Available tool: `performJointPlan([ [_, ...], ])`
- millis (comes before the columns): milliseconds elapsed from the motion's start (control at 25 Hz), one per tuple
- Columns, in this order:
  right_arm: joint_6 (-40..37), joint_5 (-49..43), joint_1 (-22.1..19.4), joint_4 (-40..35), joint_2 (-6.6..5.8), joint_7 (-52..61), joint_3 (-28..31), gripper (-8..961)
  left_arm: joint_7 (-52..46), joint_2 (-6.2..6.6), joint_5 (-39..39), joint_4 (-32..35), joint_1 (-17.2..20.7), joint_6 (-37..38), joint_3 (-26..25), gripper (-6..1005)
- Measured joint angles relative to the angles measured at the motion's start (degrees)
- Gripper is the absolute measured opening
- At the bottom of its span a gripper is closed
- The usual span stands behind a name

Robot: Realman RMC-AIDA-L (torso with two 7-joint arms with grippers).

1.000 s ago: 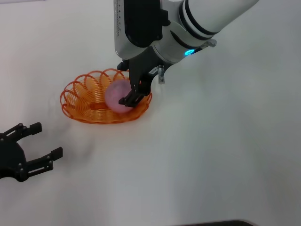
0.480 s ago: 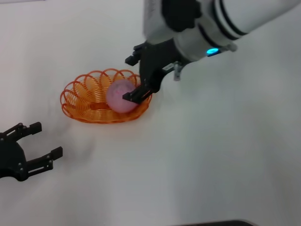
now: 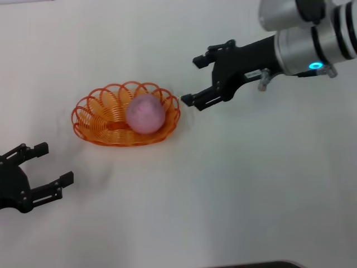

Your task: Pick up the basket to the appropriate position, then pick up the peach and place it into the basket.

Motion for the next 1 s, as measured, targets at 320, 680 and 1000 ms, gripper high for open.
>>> performJointPlan([
  [320,0.5,2.7,-2.5,0.3,0.19,-2.6,1.3,953,0.0,0.05,0.0,0.0,-0.1,0.0,-0.5,876],
  [680,0.7,17.6,-9.0,7.7,0.3,-17.1,5.5,953,0.0,0.09,0.0,-0.1,-0.1,-0.1,-1.0,875],
  [1000,-1.2,22.5,-9.7,22.1,0.31,-30.8,5.9,951,0.1,0.09,0.0,-0.1,-0.1,-0.1,-1.2,873],
])
